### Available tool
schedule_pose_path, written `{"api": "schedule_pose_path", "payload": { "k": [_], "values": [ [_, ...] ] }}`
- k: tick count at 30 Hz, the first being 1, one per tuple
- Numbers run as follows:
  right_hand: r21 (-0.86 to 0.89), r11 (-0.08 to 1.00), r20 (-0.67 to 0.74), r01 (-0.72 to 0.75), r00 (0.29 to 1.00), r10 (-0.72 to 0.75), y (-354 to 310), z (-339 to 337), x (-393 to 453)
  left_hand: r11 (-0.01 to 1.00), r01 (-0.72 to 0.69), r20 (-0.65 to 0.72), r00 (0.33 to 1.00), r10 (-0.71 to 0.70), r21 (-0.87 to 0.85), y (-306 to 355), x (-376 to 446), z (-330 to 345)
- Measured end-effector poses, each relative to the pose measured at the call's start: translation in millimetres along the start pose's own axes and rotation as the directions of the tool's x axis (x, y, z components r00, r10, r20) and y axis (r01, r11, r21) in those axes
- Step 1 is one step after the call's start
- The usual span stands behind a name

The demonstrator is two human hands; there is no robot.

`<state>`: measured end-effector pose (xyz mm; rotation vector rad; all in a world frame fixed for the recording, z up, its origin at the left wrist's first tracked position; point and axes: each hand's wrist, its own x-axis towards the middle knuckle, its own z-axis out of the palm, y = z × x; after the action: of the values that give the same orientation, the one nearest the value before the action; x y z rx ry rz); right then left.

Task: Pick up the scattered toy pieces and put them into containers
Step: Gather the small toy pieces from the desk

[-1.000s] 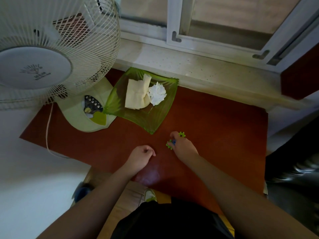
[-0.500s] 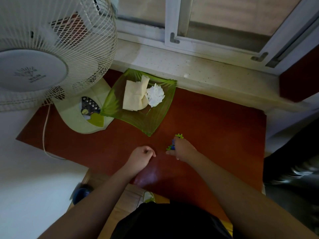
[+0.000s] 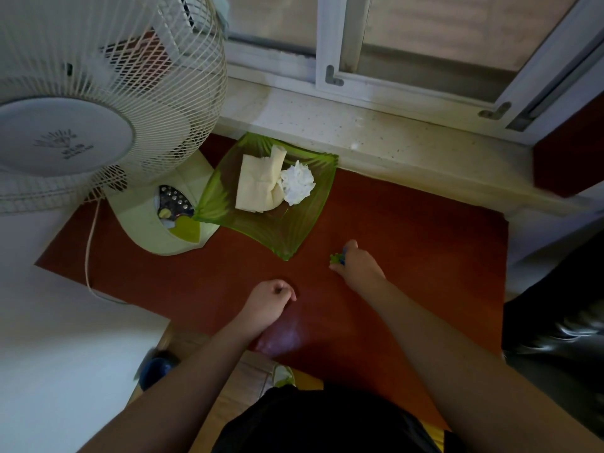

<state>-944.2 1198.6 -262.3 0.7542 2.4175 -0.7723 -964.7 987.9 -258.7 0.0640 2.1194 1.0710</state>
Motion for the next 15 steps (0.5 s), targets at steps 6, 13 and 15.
{"api": "schedule_pose_path", "payload": {
  "k": [6,13,15],
  "values": [
    [-0.056,0.998,0.022,-0.037,0.999,0.038,-1.1,-0.8,3.3,1.0,-0.001,-0.013,1.0,0.0,-0.025,-4.7,-3.0,-4.6],
    [-0.054,0.992,0.072,-0.116,0.99,0.12,-3.1,-4.5,9.9,0.999,-0.011,-0.031,0.999,0.01,-0.033,-6.0,-7.0,-2.4],
    [-0.025,0.993,0.072,-0.112,0.991,0.114,0.7,-3.4,10.1,1.0,-0.014,-0.03,0.999,0.013,-0.027,-6.9,-8.0,-3.8]
  ]
}}
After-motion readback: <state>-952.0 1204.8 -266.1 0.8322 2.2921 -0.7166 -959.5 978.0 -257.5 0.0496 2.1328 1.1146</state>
